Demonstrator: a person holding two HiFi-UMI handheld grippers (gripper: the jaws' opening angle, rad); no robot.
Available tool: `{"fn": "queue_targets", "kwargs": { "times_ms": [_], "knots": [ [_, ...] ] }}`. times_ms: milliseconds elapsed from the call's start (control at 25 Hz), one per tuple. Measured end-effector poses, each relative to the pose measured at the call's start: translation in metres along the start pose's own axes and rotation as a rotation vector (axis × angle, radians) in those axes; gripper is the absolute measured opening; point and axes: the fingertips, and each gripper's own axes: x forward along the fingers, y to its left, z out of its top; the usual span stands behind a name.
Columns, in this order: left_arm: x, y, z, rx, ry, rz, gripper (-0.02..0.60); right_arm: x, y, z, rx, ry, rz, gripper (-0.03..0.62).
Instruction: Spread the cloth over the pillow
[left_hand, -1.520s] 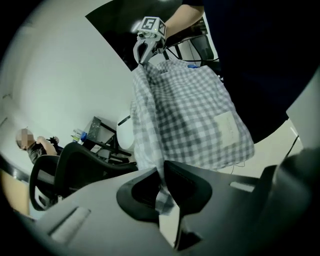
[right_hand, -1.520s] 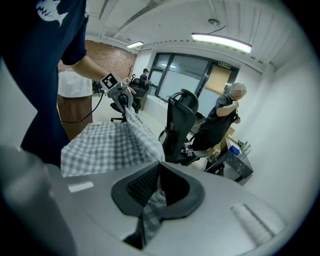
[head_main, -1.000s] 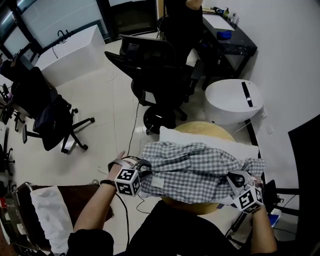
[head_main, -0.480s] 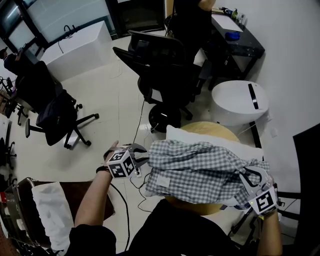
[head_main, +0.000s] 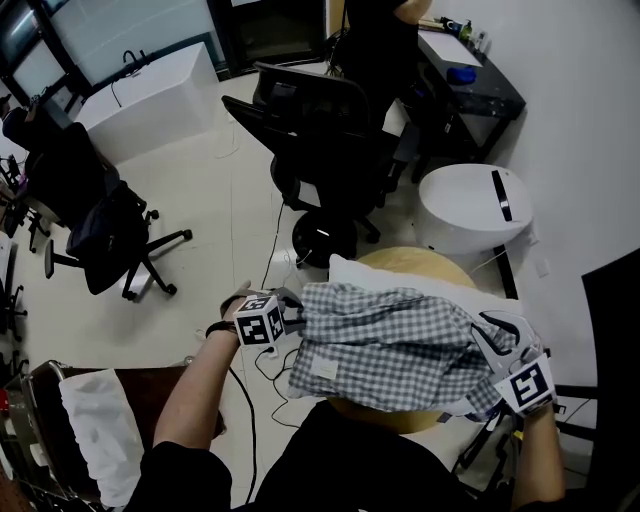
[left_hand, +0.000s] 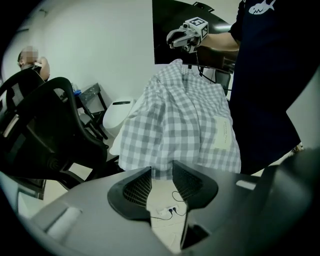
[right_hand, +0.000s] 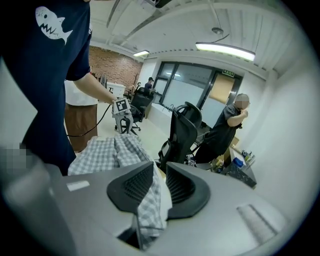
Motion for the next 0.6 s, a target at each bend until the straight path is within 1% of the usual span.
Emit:
{"fn": "queue_targets", "kwargs": {
  "times_ms": [120,160,240,280,400,520,600],
  "knots": [
    [0.011,-0.003,-0.002,0.005,0.017,-0.045,0.120,0.003,0.003,0.002,0.028,0.006,0.005,0.087],
    [0.013,-0.003,-0.001,0.015,0.023,-0.052,0.105,0.004,0.003,0.004,0.023,0.006,0.004,0.087],
    [0.012,-0.001,0.000,0.042,0.032,-0.044,0.029,0.007,0.002,0.006,0.007,0.005,0.001,0.087],
    [0.009,0.001,0.001,0.060,0.038,-0.028,0.017,0.008,0.001,0.007,0.005,0.004,0.000,0.087],
    [-0.012,0.008,0.003,0.135,0.070,0.052,0.006,0.008,-0.002,0.009,0.015,0.002,0.000,0.087],
    [-0.046,0.023,0.013,0.200,0.079,0.173,0.005,0.011,-0.007,0.005,0.025,0.016,0.011,0.088],
    [-0.071,0.034,0.024,0.237,0.073,0.257,0.005,0.016,-0.008,0.000,0.039,0.033,0.037,0.094]
  ]
}}
